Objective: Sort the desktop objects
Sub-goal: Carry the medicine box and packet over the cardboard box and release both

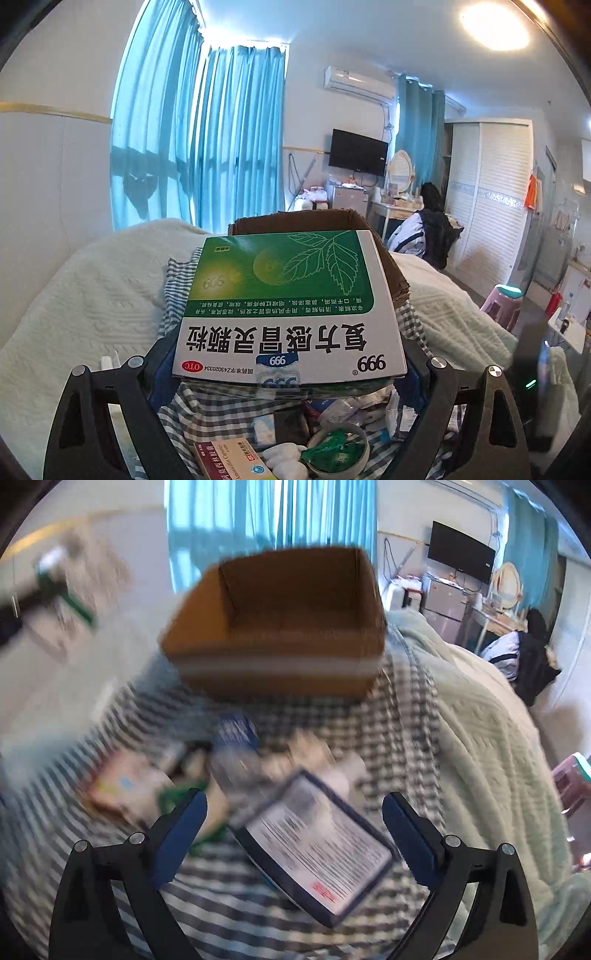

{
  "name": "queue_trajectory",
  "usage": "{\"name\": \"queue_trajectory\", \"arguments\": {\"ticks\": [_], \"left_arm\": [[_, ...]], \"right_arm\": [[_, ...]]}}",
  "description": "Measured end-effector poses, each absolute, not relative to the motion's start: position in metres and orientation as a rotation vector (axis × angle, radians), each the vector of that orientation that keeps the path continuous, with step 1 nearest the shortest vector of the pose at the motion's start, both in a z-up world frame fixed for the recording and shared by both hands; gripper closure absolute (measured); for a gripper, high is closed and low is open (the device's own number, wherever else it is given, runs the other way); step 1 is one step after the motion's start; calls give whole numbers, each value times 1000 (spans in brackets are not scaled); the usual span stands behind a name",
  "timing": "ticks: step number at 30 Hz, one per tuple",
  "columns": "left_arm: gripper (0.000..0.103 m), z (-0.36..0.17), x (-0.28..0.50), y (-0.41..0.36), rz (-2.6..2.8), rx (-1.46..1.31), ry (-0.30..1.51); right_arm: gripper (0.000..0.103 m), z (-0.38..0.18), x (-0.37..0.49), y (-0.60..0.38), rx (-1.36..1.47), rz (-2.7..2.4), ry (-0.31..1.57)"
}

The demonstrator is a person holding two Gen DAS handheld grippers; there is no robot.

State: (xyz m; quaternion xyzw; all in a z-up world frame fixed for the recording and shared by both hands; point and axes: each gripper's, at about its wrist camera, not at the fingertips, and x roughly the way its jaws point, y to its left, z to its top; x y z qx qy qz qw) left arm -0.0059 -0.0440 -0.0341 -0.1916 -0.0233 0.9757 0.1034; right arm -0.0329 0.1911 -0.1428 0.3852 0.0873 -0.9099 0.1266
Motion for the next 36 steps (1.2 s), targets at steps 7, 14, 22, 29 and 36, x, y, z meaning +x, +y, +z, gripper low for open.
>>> {"name": "queue_trajectory", "arguments": {"ticks": [7, 14, 22, 29, 36], "left_arm": [[9, -33, -6, -44, 2864, -554, -64], [9, -25, -6, -40, 2846, -525, -73], [9, 4, -14, -34, 2816, -461, -75], [9, 18, -30, -38, 2843, -433, -77], [9, 20, -54, -42, 2893, -432, -81]], "right_arm": [[36, -208, -50, 176, 1391, -2516, 464], [74, -186, -42, 191, 1309, -2564, 323], [85, -154, -31, 209, 1211, -2527, 101], [92, -120, -22, 216, 1065, -2574, 3], [92, -73, -18, 213, 832, -2661, -30]]}}
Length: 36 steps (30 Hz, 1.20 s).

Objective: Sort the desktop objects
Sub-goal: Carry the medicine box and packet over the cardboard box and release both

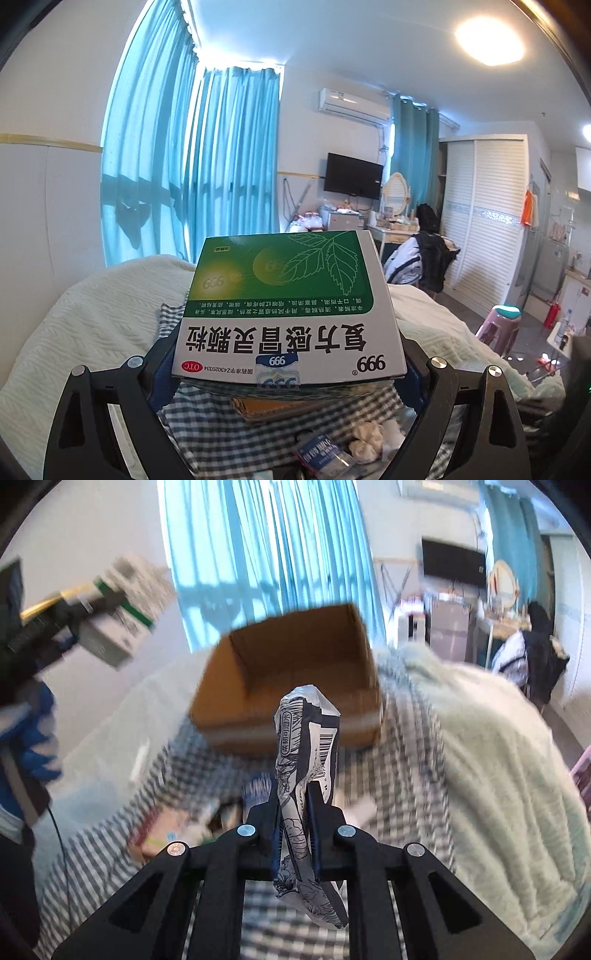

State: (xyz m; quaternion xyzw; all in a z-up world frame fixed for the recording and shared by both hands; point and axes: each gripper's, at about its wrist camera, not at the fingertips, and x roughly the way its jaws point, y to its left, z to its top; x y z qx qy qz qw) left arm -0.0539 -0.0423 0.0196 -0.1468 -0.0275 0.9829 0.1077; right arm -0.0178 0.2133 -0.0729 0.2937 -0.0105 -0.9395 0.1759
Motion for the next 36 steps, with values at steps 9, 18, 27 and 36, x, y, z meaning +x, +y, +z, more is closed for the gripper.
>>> {"name": "queue_trajectory", "arguments": {"ticks": [9, 18, 27, 36], "left_arm": [[9, 18, -83, -37, 2931, -427, -72], [9, 4, -121, -26, 2948, -421, -21], [9, -43, -175, -16, 2943, -508, -5], [0, -93, -206, -6, 2950, -606, 101]], "right_arm": [[92, -9, -37, 190, 557, -2710, 30], [92, 4, -89, 170, 448, -2711, 100], [92, -19, -154, 170, 414, -2721, 64], [86, -77, -211, 167, 519, -2711, 31]]}}
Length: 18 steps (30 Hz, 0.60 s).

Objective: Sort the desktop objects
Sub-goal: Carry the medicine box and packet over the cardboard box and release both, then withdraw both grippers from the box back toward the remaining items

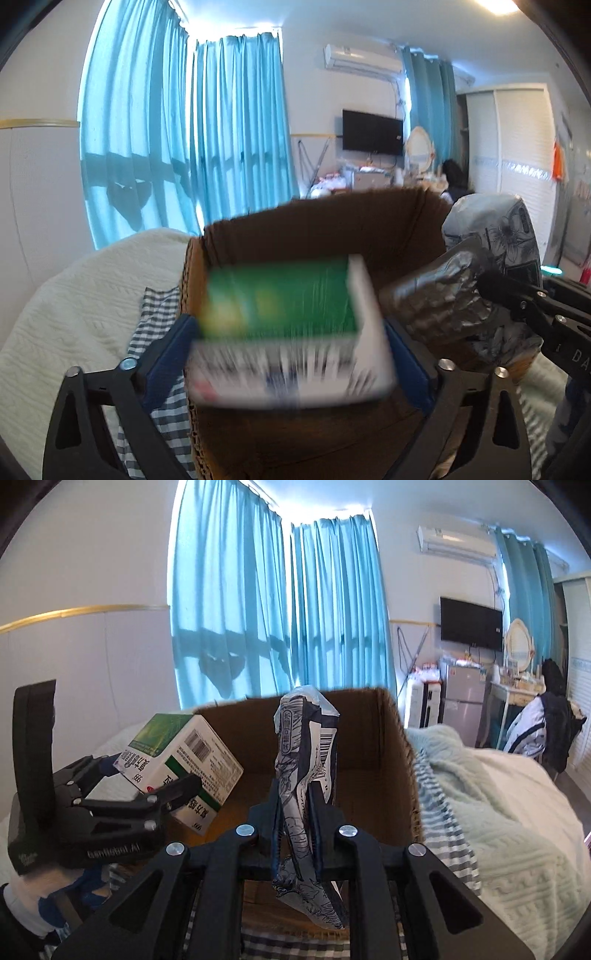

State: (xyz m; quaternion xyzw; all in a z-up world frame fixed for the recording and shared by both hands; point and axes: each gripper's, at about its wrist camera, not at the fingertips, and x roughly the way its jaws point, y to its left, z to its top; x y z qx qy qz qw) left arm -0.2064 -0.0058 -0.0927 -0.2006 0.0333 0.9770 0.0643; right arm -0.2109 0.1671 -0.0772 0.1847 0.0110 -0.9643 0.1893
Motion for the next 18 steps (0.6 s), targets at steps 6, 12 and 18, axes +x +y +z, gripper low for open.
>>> {"name": "queue_trajectory", "arguments": {"ticks": [6, 12, 18], "left_arm": [[0, -88, -201, -11, 2969, -606, 68], [0, -66, -186, -23, 3000, -539, 32], [0, -44, -167, -26, 3077, -483, 57]], "right_arm": [[43, -91, -210, 165, 488, -2779, 81], [18, -79, -192, 170, 421, -2821, 84], [0, -57, -165, 176, 325, -2885, 84]]}}
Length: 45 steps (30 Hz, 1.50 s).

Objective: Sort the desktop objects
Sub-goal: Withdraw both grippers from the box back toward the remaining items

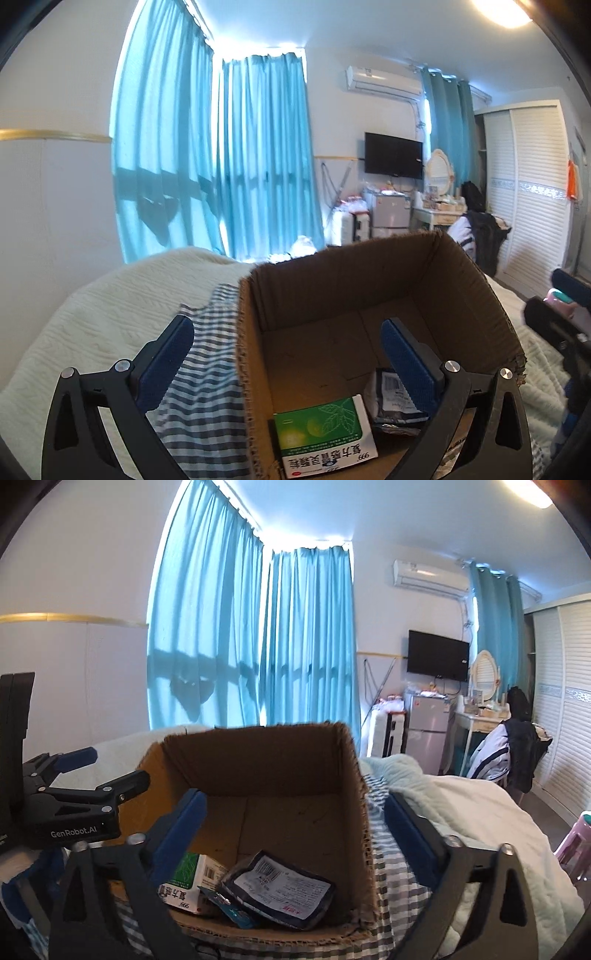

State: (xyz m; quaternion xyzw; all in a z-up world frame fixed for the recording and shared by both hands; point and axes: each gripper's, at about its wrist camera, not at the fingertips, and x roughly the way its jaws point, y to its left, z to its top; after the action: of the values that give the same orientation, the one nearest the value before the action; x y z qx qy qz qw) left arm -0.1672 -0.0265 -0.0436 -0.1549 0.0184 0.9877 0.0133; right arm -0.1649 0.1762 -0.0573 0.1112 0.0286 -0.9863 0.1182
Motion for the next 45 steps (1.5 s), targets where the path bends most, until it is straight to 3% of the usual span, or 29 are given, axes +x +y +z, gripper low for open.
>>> {"name": "queue_trajectory", "arguments": {"ticks": [6, 16, 23, 45], "left_arm": [[0, -28, -139, -26, 3143, -312, 48], [0, -19, -112, -30, 3160, -344, -2], [0, -21, -91, -32, 3130, -407, -150], [0, -83, -72, 18, 2989, -750, -96]], "right_arm": [[0, -38, -144, 184, 298, -2912, 50], [0, -22, -110, 199, 297, -2966, -26], [0, -13, -85, 204, 288, -3005, -5], [0, -54, -32, 234, 523, -3028, 45]]}}
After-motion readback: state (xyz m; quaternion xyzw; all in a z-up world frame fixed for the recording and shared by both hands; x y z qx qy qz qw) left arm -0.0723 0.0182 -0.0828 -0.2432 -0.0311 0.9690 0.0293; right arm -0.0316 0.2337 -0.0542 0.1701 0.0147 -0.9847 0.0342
